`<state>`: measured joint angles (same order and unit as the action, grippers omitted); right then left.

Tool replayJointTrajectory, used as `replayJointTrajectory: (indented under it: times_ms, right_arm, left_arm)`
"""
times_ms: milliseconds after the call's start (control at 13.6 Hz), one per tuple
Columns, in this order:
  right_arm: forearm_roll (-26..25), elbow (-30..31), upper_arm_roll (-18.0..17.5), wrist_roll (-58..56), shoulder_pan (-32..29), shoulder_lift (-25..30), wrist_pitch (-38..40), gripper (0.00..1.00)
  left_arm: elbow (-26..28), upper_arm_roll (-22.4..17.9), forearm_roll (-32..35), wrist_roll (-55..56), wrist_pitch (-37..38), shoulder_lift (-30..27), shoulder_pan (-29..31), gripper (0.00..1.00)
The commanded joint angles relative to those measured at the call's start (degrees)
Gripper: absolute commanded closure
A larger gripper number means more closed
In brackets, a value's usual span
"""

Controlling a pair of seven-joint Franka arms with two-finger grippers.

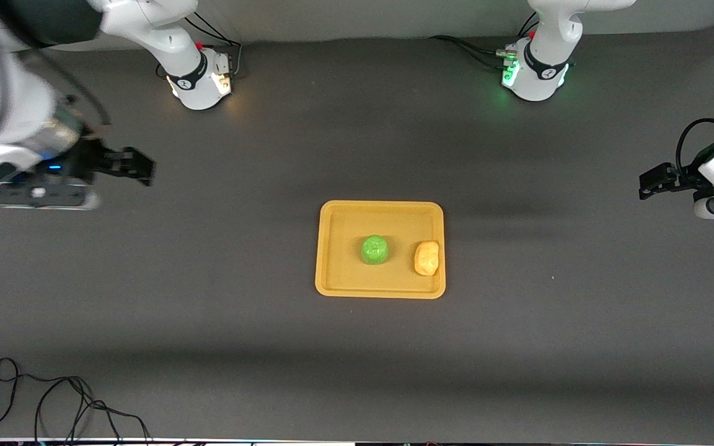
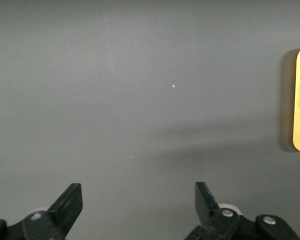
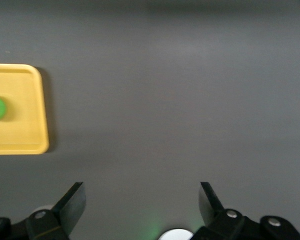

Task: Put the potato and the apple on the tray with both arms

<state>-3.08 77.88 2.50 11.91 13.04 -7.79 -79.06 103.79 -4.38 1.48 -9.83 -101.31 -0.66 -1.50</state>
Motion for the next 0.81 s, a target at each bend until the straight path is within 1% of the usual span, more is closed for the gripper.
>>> replayJointTrajectory:
  times_ms: [0, 74, 221, 441, 588, 735]
  right_arm:
    - [1.15, 7.27, -1.53, -8.28, -7.56, 4.35, -4.51, 0.00]
    - [1.15, 8.50, -1.53, -10.49, -9.51, 4.80, -5.83, 0.00]
    - [1.15, 9.21, -1.44, -11.65, -11.54, 4.89, -6.63, 0.00]
    - [1.15, 11.32, 0.22, -11.74, -11.46, 5.32, -8.04, 0.00]
    - [1.24, 12.64, 0.67, -11.74, -11.46, 6.03, -8.92, 0.00]
    - [1.15, 12.03, 1.45, -12.35, -11.55, 5.94, -8.83, 0.00]
  left_arm:
    - [0.10, -0.28, -0.43, -1.95, 0.67, -1.09, -0.08, 0.00]
    - [-0.16, -0.28, -0.43, -2.04, 0.67, -1.18, -0.08, 0.00]
    - [-0.17, -0.37, -0.51, -2.56, 0.41, -1.01, 0.00, 0.00]
    - [-0.17, -0.37, -0.60, -2.48, 0.67, -1.09, -0.08, 0.00]
    - [-0.17, -0.37, -0.51, -2.48, 0.67, -1.18, -0.08, 0.00]
    - [-0.17, -0.28, -0.60, -2.48, 0.93, -1.36, -0.17, 0.00]
